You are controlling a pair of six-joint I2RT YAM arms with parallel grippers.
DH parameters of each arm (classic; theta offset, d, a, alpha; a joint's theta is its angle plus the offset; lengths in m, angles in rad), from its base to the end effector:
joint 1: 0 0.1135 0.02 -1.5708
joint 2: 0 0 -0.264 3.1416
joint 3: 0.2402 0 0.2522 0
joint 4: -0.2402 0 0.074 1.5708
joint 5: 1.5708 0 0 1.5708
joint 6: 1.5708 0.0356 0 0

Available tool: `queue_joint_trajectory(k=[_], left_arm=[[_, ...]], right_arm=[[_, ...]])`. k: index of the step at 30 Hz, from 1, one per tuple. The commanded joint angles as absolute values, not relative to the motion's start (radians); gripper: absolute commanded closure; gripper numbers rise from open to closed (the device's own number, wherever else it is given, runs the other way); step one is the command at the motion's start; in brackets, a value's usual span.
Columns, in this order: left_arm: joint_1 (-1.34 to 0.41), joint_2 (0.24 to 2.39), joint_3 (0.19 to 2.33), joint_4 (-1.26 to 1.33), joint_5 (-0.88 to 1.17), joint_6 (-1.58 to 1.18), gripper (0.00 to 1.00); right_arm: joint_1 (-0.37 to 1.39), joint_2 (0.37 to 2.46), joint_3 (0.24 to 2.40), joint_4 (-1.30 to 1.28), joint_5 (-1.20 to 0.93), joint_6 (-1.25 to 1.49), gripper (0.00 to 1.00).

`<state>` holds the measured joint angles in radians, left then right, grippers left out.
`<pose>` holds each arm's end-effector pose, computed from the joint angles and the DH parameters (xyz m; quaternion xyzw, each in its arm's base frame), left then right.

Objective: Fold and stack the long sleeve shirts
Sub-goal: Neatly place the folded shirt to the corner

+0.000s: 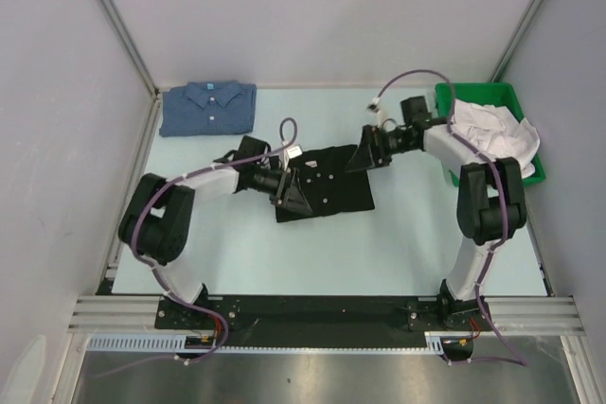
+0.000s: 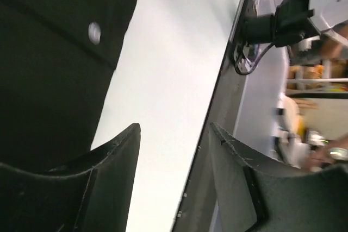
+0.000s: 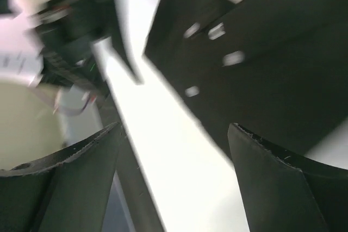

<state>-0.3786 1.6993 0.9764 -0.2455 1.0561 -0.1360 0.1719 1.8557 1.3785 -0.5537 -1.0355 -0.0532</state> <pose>0.2943 -0.1504 0.1828 0.2482 0.8008 -0.5305 0.1254 0.3758 0.0963 0.2286 -0.2252 0.8173 0.4899 0.2030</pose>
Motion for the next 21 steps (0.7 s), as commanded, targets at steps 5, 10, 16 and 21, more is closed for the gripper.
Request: queue_joint_trajectory(k=[5, 10, 16, 21], left_arm=[[-0.236, 1.971, 0.940, -0.132, 0.994, -0.281, 0.41], [-0.108, 1.953, 0.881, -0.182, 0.989, -0.243, 0.41], [-0.022, 1.656, 0.897, -0.367, 0.953, -0.049, 0.36], [0.070, 1.364, 0.930, -0.244, 0.717, -0.180, 0.01]], right_arm=[[0.173, 2.173, 1.374, -0.630, -1.066, -0.089, 0.23], [0.091, 2.256, 1.465, -0.646, -0.976, -0.069, 0.36], [0.113, 2.068, 1.502, -0.744, -1.022, -0.152, 0.47], [0.314, 1.832, 1.381, -0.522, -0.834, -0.178, 0.53]])
